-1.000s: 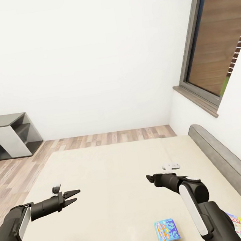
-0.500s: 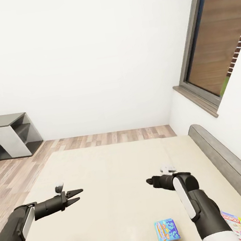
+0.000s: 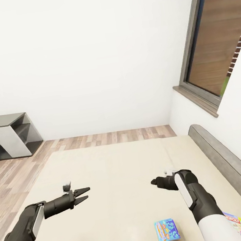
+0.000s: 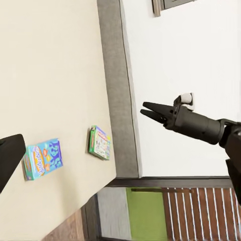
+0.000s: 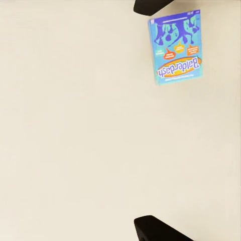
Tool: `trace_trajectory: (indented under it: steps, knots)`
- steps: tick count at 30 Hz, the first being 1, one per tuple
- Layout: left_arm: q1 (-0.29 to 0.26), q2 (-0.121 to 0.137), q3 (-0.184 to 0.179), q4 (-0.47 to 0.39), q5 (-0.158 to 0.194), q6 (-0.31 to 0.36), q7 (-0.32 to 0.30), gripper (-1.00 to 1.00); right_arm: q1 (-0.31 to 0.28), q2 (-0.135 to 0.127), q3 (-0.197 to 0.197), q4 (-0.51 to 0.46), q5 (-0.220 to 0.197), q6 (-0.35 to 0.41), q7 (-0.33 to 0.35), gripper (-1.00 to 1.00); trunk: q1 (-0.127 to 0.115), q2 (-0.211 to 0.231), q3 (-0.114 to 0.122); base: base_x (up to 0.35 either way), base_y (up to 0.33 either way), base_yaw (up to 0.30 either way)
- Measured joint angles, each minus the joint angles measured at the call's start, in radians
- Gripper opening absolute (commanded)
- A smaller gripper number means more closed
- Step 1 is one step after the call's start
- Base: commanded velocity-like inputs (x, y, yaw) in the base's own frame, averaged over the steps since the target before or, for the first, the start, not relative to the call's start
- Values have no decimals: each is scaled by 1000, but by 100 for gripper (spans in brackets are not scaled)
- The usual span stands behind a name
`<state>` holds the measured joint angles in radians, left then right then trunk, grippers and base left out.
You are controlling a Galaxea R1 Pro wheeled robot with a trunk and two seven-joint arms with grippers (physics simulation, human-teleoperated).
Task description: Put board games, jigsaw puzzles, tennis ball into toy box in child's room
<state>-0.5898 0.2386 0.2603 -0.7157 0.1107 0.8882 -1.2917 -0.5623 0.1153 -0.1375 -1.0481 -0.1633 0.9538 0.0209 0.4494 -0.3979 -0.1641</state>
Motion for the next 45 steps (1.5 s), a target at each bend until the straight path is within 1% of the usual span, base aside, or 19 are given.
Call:
trace_trajectory:
  steps: [2, 5, 11, 15, 32, 45]
  knots:
    - [0, -8, 0, 0, -1, 0, 2, 100, -1, -3, 0, 2, 2, -11, 0, 100, 0, 0, 0, 0, 0, 0]
    - [0, -12, 1, -1, -3, -1, 7, 100, -2, -7, -5, 4, -2, -25, 1, 100, 0, 0, 0, 0, 0, 0]
    - [0, -11, 4, -1, -1, -2, 2, 100, -3, -11, -9, 4, -10, -33, 5, 100, 0, 0, 0, 0, 0, 0]
    - [0, -6, 5, -1, -1, -2, 1, 100, -3, -12, -10, 4, -11, -39, 7, 100, 0, 0, 0, 0, 0, 0]
    - [0, -1, 5, -1, -2, -2, 2, 100, -3, -13, -11, 3, -7, -60, 1, 100, 0, 0, 0, 0, 0, 0]
    - [0, -2, 5, -1, -3, -2, 2, 100, -3, -16, -9, 6, 4, -83, 1, 100, 0, 0, -17, 0, 0, 0]
